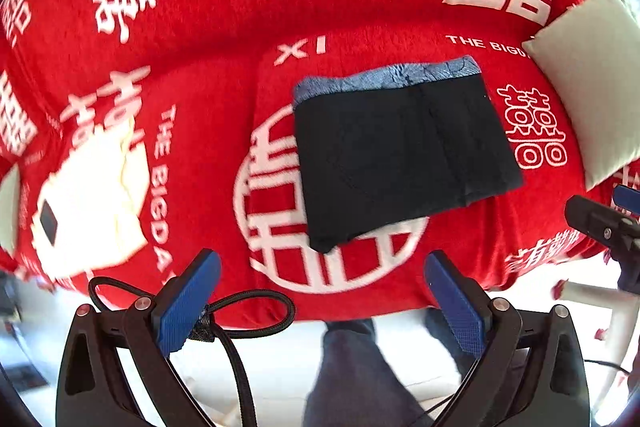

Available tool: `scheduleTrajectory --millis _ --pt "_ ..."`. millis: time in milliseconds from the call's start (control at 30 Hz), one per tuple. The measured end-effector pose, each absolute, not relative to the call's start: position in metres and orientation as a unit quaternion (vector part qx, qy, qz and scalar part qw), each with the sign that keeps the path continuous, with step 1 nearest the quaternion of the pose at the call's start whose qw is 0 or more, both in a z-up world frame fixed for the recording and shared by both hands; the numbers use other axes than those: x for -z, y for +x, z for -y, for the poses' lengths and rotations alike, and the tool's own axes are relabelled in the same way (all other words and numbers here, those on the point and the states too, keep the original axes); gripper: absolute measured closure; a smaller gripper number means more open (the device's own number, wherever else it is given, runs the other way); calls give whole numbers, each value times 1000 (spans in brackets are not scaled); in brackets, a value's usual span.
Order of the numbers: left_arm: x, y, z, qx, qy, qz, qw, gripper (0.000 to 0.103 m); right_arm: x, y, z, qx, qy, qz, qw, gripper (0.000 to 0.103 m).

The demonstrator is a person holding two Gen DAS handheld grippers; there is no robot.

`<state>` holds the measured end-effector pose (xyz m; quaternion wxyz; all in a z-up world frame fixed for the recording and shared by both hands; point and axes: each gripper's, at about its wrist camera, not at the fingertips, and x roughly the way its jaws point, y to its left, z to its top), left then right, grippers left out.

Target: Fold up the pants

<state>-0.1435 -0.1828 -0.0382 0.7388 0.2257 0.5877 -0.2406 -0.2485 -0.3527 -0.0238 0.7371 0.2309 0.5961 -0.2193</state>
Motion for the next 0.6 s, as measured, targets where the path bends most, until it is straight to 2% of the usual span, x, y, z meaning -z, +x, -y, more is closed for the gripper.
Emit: scheduleTrajectory --millis 233,600 --pt "47 -159 189 189 173 -607 752 1 29 -249 362 193 211 -607 742 0" --pt "75 -149 197 165 192 -606 754 1 63 -231 363 180 192 -624 736 0"
